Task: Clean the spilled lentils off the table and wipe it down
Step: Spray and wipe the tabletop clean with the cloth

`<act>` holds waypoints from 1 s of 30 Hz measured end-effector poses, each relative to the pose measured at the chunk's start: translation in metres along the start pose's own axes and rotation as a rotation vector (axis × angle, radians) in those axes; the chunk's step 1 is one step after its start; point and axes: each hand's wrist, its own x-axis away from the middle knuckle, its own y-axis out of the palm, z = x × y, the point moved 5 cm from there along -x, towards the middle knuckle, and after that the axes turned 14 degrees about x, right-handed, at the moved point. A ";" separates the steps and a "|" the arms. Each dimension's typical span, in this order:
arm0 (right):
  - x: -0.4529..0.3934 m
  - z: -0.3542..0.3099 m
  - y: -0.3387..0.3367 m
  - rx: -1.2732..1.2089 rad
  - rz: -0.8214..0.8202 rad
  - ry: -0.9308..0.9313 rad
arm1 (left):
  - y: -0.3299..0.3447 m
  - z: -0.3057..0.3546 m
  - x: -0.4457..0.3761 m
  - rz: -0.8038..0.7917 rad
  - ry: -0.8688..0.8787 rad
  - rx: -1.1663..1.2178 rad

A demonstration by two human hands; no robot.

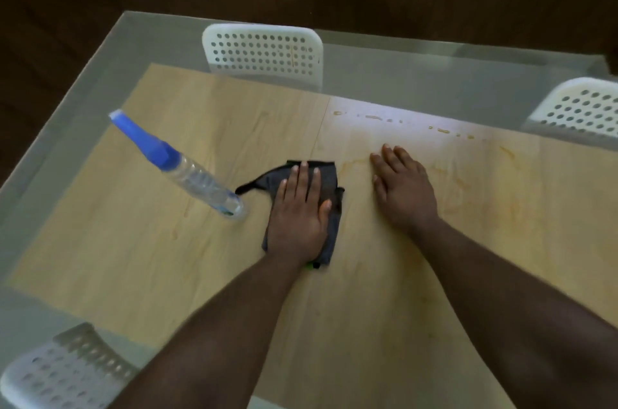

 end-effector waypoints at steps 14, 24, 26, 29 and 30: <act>-0.019 0.013 0.012 -0.051 0.035 0.035 | -0.007 0.025 -0.197 -0.028 -0.003 -0.037; -0.018 0.012 0.007 -0.021 -0.005 0.031 | -0.020 -0.003 -0.141 -0.097 0.074 -0.029; -0.019 0.012 0.009 -0.013 0.003 0.025 | -0.024 -0.004 -0.183 -0.077 0.050 -0.041; -0.021 0.014 0.015 -0.015 0.021 0.041 | -0.017 0.016 -0.227 -0.067 0.023 -0.052; -0.022 0.015 0.016 -0.023 0.026 0.058 | -0.013 0.028 -0.231 -0.067 0.029 -0.049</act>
